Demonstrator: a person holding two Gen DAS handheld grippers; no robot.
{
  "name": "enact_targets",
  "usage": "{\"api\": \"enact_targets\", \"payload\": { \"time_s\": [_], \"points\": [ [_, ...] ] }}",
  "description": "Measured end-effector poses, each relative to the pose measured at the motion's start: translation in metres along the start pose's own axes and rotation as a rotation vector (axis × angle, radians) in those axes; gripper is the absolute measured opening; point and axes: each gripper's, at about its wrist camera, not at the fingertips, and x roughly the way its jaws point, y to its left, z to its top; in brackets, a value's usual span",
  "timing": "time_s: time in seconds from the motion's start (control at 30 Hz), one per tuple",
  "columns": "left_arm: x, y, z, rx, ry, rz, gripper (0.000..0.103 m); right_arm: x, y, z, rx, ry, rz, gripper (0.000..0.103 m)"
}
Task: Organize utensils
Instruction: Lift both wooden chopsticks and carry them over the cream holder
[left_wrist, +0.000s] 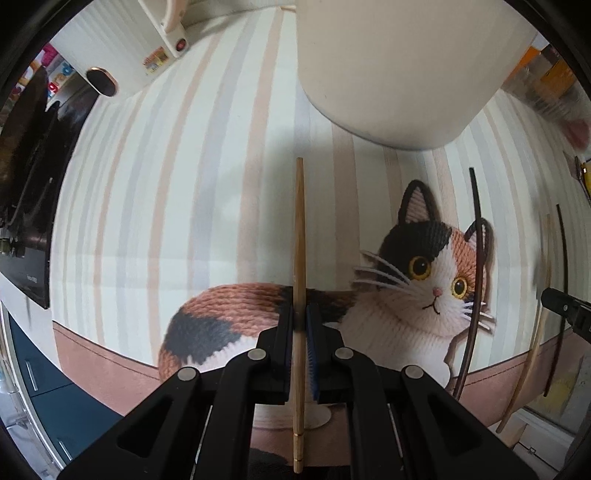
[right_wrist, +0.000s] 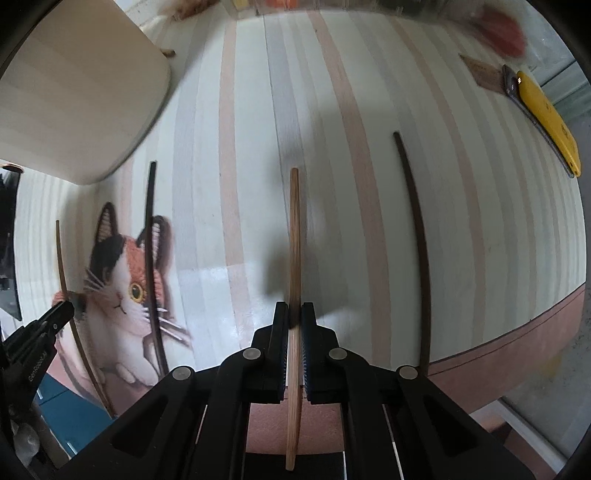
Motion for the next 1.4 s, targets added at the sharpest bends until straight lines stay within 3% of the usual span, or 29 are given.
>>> {"api": "enact_targets", "payload": {
  "time_s": [0.5, 0.9, 1.4],
  "points": [
    [-0.067, 0.02, -0.001, -0.044, -0.17, -0.017, 0.004, -0.058, -0.005, -0.008, -0.035, -0.151, 0.071, 0.007],
    [-0.13, 0.035, 0.008, -0.083, -0.333, -0.038, 0.004, -0.116, 0.01, 0.009, -0.072, -0.309, 0.116, 0.007],
    [-0.229, 0.043, 0.038, -0.129, -0.542, -0.075, 0.004, -0.225, 0.043, 0.029, -0.12, -0.519, 0.185, 0.007]
  ]
}}
